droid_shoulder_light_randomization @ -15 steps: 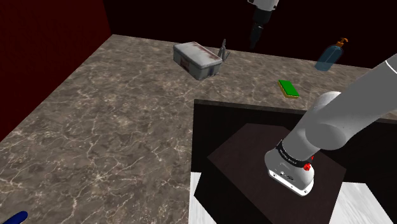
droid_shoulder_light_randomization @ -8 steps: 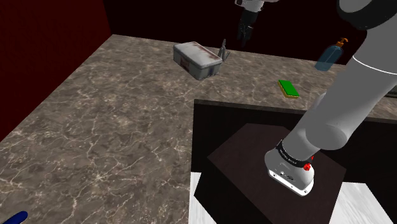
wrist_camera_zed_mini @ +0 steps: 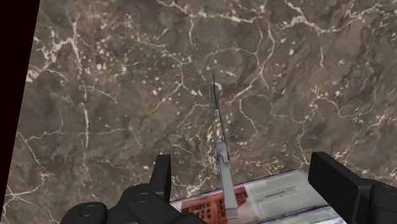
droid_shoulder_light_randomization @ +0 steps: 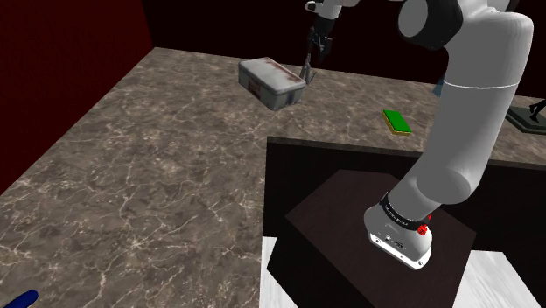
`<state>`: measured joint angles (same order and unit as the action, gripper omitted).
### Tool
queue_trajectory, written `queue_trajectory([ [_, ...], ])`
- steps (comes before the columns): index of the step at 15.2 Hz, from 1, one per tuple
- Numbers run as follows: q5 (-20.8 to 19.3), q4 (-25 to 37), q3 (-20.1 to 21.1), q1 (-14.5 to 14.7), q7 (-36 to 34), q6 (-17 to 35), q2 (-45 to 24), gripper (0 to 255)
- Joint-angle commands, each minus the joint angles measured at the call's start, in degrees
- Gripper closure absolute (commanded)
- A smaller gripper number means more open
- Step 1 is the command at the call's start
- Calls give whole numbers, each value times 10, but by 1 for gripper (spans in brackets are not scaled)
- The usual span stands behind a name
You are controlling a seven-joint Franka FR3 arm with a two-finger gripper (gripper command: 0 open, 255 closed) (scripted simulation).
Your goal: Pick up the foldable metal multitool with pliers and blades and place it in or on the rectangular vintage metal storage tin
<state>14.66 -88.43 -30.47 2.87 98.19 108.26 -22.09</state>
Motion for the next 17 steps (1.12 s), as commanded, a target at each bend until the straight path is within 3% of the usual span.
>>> queue_trajectory([
  [1,7,4,5,-3,10,8,-13,0],
  [6,15,-24,9,-2,15,46,-24,0],
  [14,15,-24,9,-2,15,45,-24,0],
  [15,15,-24,9,-2,15,45,-24,255],
  [17,15,-24,9,-2,15,45,-24,255],
])
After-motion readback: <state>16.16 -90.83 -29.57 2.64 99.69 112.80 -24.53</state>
